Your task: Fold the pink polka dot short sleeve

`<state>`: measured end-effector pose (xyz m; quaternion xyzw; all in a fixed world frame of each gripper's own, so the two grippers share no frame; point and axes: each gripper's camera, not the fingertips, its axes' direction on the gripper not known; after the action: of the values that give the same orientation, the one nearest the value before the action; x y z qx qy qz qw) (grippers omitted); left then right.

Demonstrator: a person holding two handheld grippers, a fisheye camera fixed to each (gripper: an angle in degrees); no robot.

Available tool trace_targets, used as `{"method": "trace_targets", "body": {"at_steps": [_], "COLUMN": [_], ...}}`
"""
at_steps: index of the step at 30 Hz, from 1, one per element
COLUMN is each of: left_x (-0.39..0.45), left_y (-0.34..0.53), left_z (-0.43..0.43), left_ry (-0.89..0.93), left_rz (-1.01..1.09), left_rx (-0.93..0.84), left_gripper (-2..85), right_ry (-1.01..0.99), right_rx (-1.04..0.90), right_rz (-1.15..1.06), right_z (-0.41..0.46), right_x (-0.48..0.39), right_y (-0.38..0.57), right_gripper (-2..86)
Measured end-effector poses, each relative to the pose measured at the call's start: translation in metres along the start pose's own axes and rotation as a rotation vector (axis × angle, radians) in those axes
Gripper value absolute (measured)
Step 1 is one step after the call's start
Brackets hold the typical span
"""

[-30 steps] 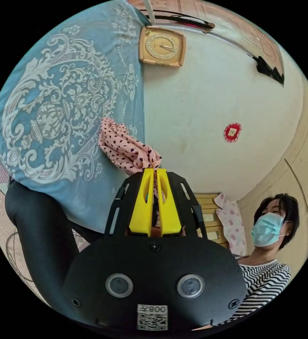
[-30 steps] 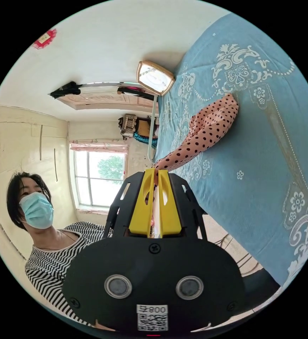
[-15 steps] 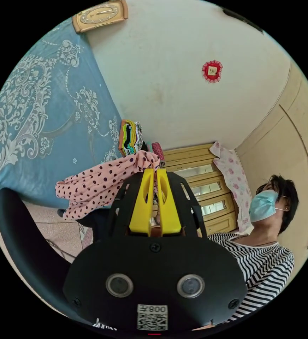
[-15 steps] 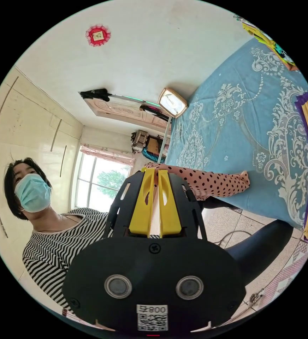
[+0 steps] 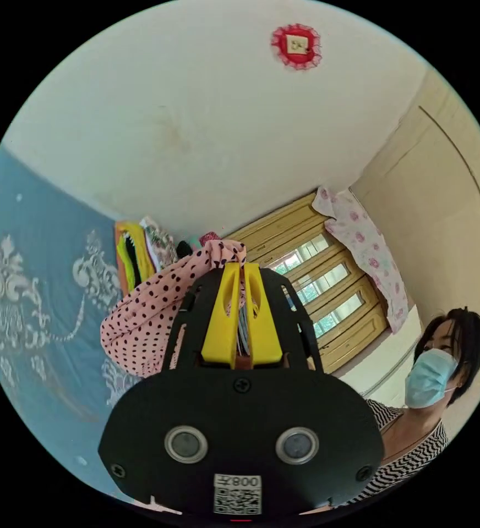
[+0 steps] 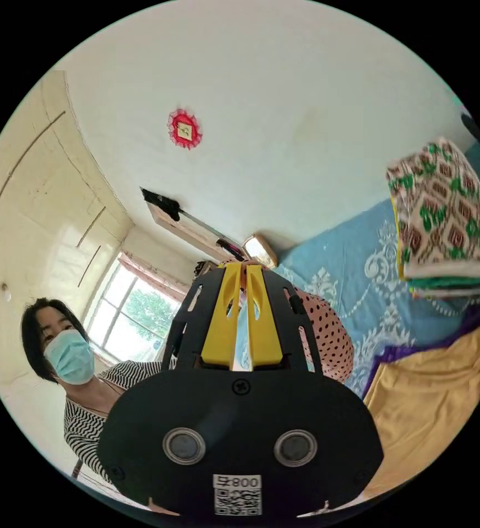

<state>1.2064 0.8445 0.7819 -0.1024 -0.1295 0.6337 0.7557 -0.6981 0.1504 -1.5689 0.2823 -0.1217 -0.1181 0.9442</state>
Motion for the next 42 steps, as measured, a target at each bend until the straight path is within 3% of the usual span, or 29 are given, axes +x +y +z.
{"method": "trace_targets", "body": {"at_steps": [5,9,17,20,27,35,40,42], "left_x": [0.061,0.042,-0.083,-0.092,-0.074,-0.021,0.034,0.047], "left_y": [-0.126,-0.16,-0.128,-0.129,-0.162,-0.197,-0.233,-0.238], "left_z": [0.123,0.225,0.399,0.427,0.468,0.459,0.486,0.514], "left_ry": [0.008,0.005,-0.173,-0.171,-0.186,-0.191,-0.299,-0.473], "left_rz": [0.245,0.233,-0.073,-0.102,-0.069,0.017,0.245,0.351], "left_rx": [0.008,-0.054,-0.37,-0.398,-0.412,-0.349,-0.379,-0.441], "left_gripper": [1.1,1.1,1.2,1.4,2.0,0.9,0.2,0.1], "right_ry": [0.202,0.325,0.61,0.661,0.776,1.29,1.121,1.084], "right_rx": [0.071,0.091,0.033,-0.003,-0.047,-0.098,-0.018,-0.006], "right_rz": [-0.202,-0.165,0.317,0.349,0.274,0.12,-0.12,-0.153], "right_z": [-0.098,-0.149,-0.214,-0.22,-0.219,-0.183,-0.131,-0.106], "right_x": [-0.004,0.051,0.3,0.34,0.353,0.316,0.27,0.263], "right_y": [-0.145,-0.178,-0.145,-0.135,-0.137,-0.12,-0.141,-0.162], "right_gripper": [1.4,1.4,1.3,1.3,1.1,0.1,0.1,0.1]}}
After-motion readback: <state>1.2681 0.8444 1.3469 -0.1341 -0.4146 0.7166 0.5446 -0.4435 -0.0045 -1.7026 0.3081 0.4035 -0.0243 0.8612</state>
